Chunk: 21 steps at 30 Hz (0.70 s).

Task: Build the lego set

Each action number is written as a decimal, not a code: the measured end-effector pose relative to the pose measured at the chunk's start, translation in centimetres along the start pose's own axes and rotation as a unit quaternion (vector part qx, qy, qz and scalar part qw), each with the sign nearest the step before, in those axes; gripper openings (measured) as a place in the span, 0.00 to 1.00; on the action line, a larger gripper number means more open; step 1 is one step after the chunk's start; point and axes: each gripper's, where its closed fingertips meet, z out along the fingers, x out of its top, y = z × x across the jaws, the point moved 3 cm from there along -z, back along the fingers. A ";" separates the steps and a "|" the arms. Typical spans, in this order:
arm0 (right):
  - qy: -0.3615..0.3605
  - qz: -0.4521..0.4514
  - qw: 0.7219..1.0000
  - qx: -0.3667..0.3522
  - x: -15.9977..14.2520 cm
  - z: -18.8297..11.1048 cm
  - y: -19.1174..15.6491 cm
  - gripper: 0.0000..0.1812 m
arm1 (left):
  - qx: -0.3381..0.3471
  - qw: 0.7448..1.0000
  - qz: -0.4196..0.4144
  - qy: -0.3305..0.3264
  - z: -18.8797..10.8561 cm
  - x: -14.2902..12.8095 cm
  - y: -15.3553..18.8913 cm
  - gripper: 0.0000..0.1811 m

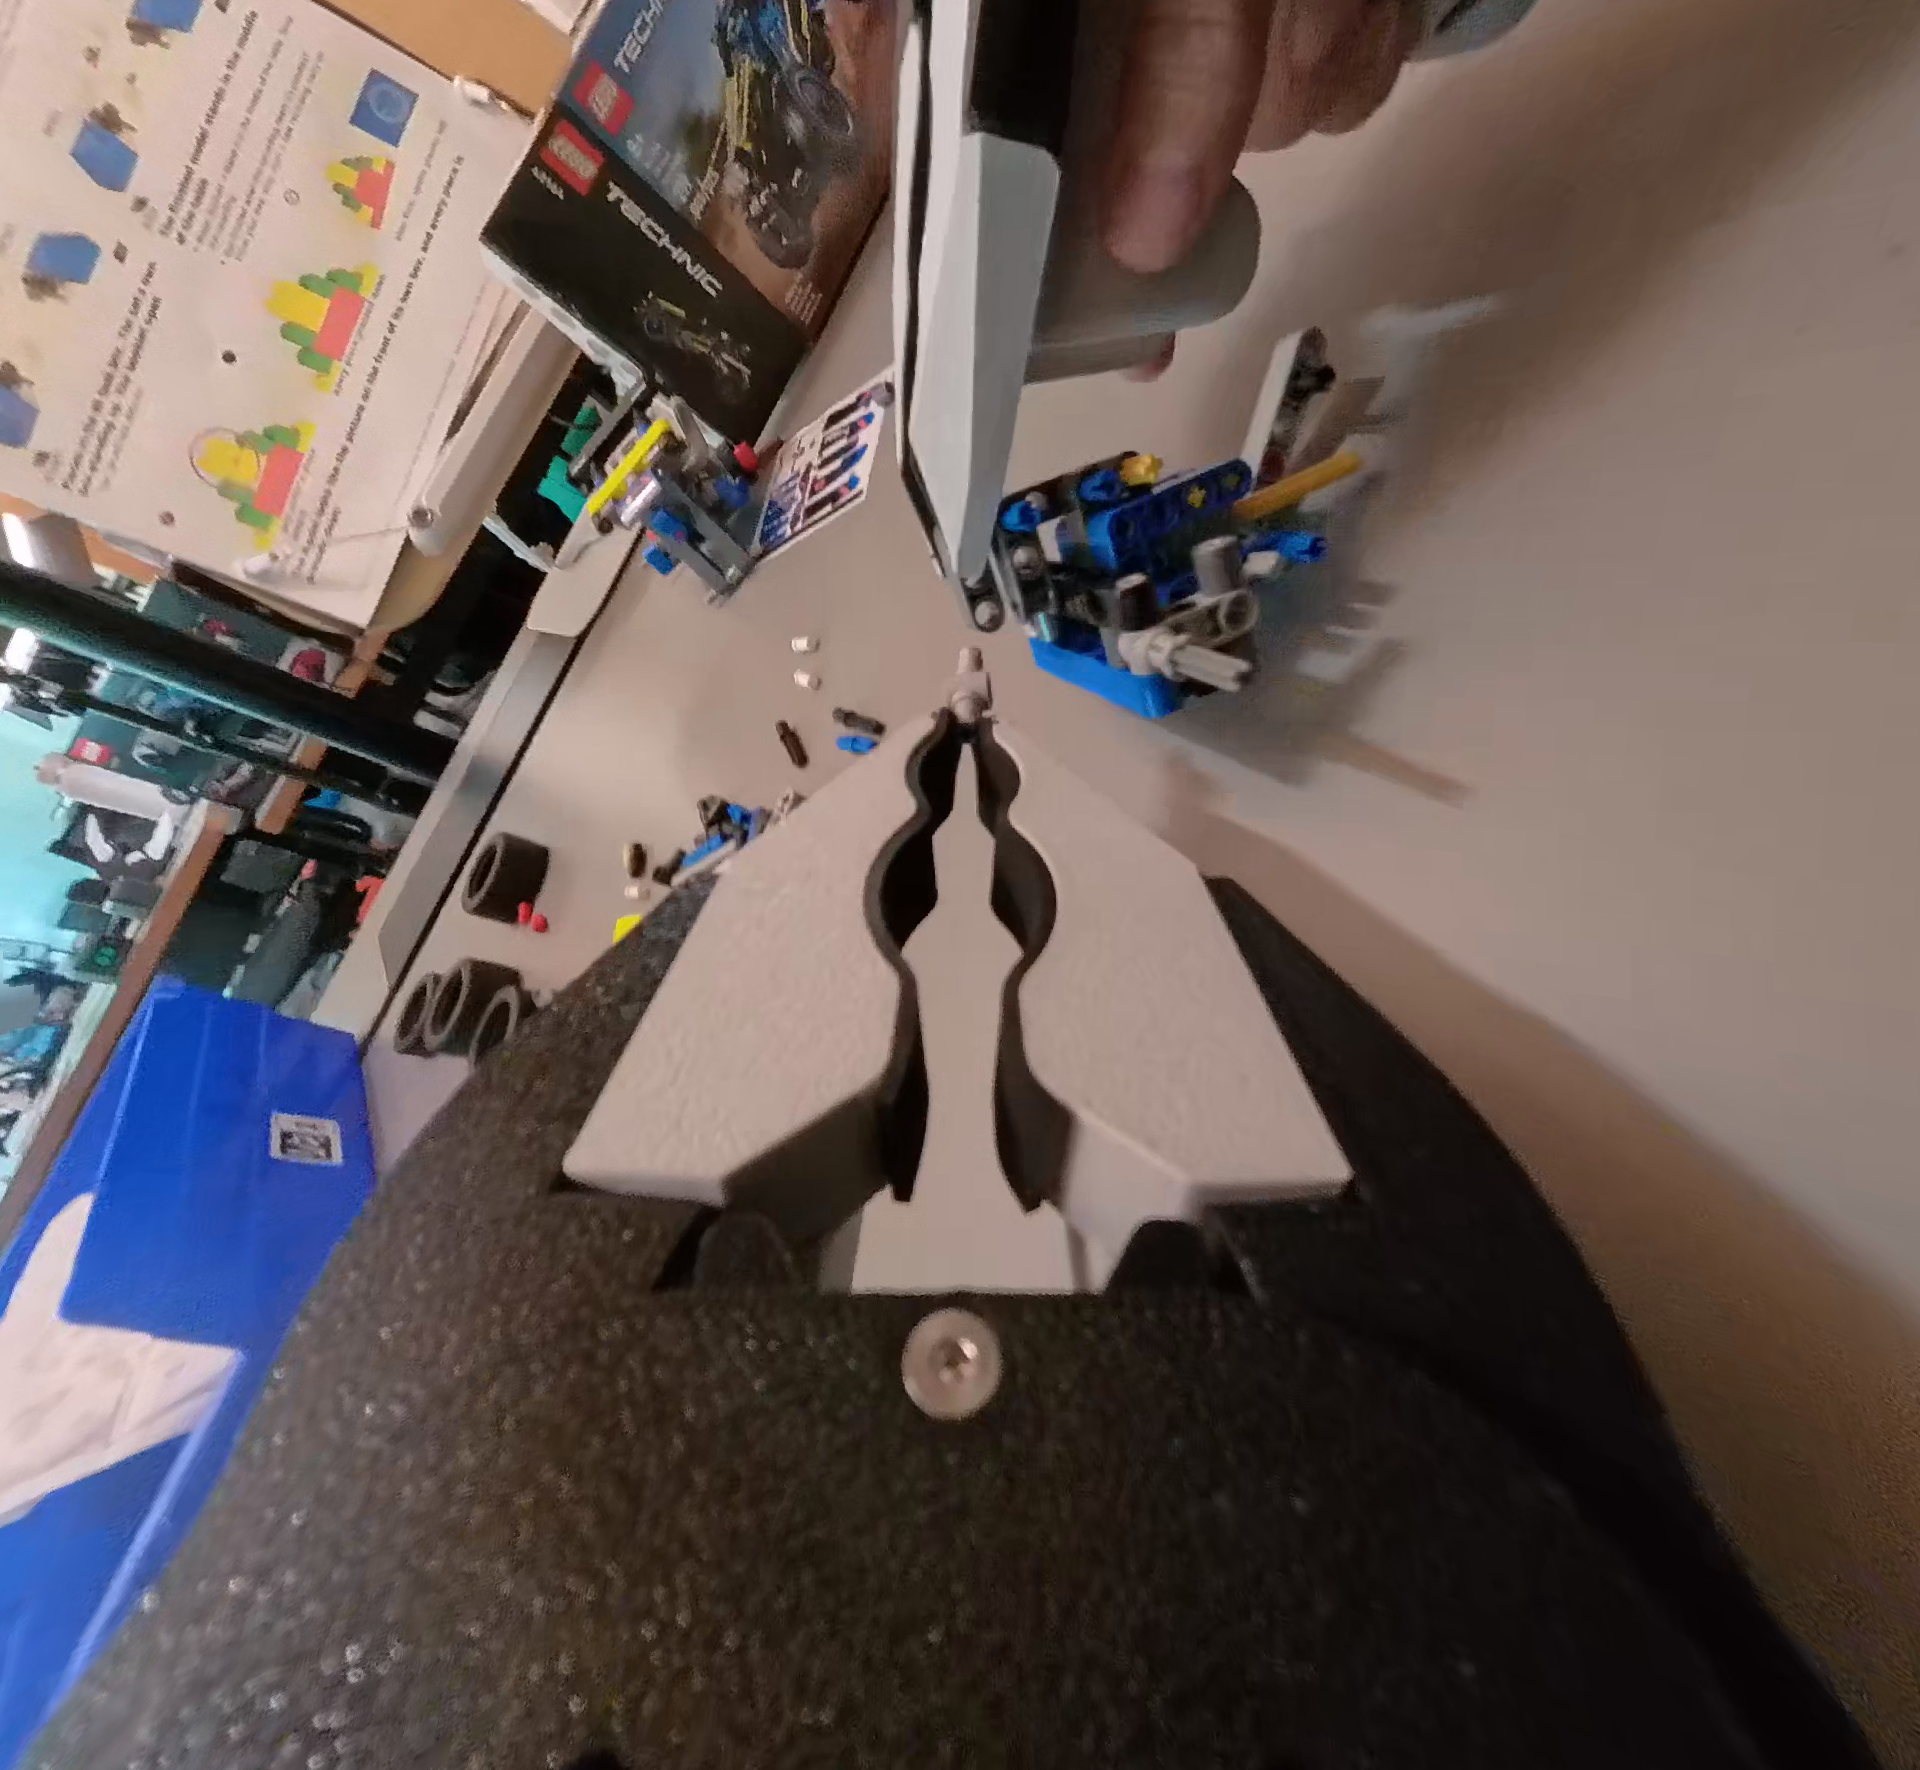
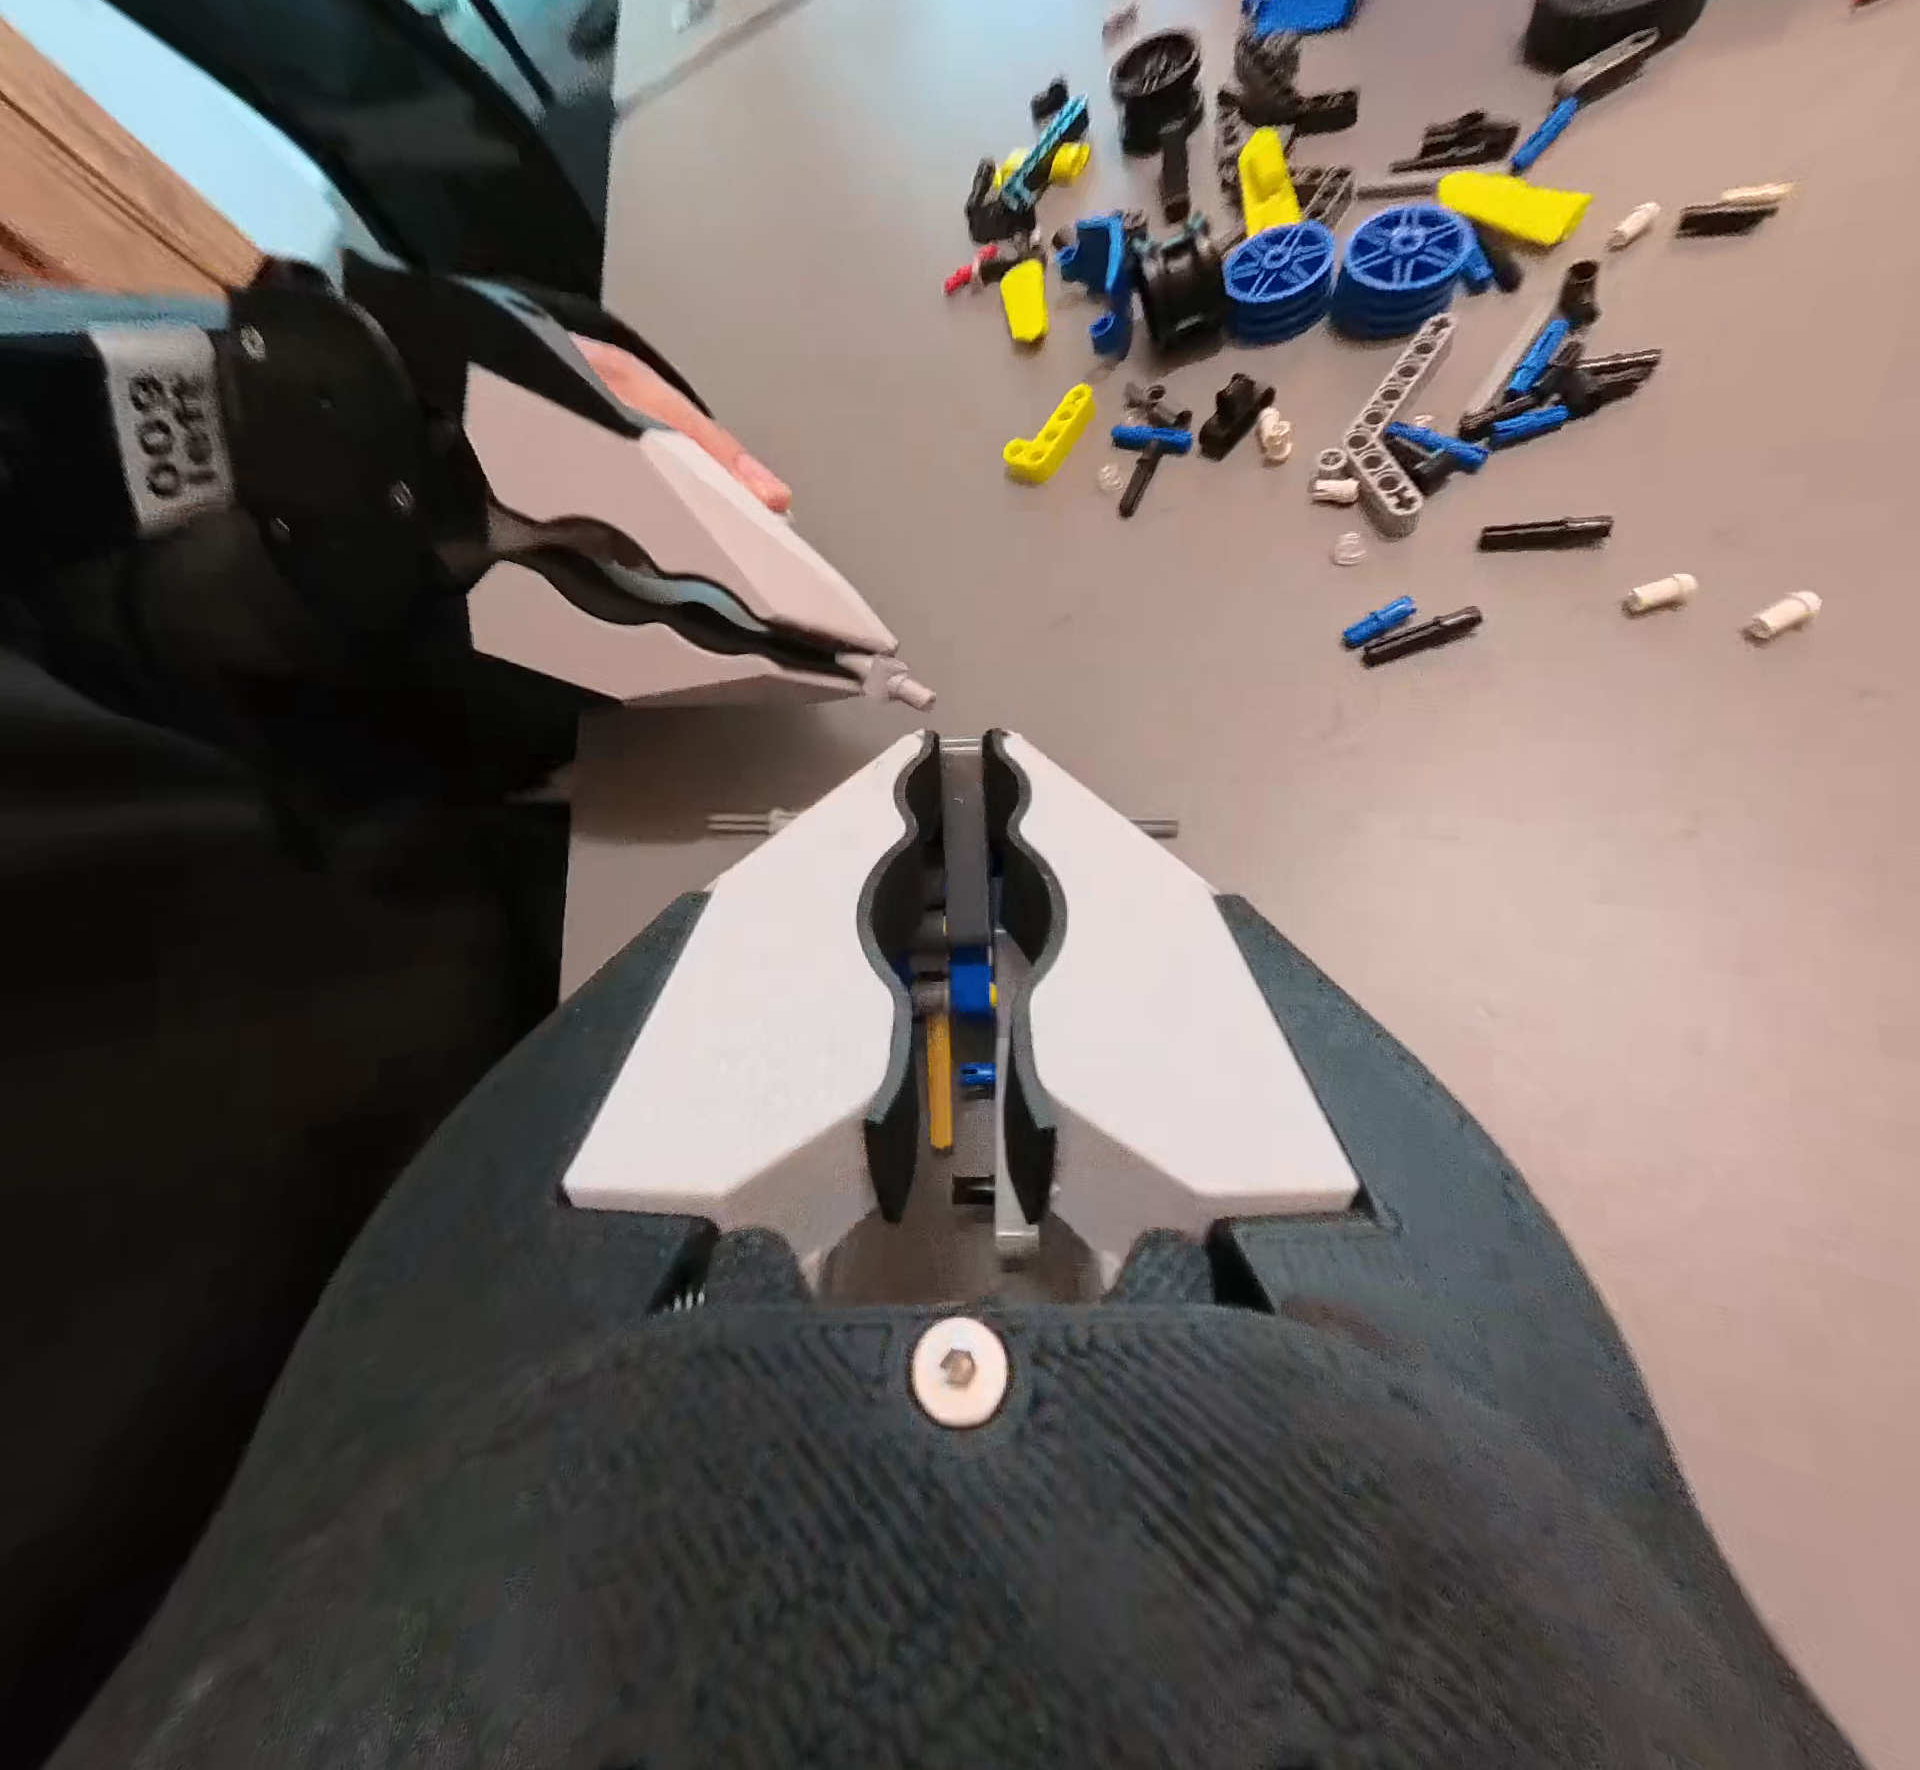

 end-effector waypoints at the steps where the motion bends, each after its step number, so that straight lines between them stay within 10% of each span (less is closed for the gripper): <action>1: 0.019 0.009 1.000 0.003 0.0 -0.3 0.2 0.03 | 0.003 1.000 0.008 0.001 0.4 0.3 0.0 0.00; 21: 0.158 0.148 0.976 0.039 0.1 -0.7 2.4 0.04 | 0.055 0.959 0.256 -0.113 1.9 1.2 -0.5 0.00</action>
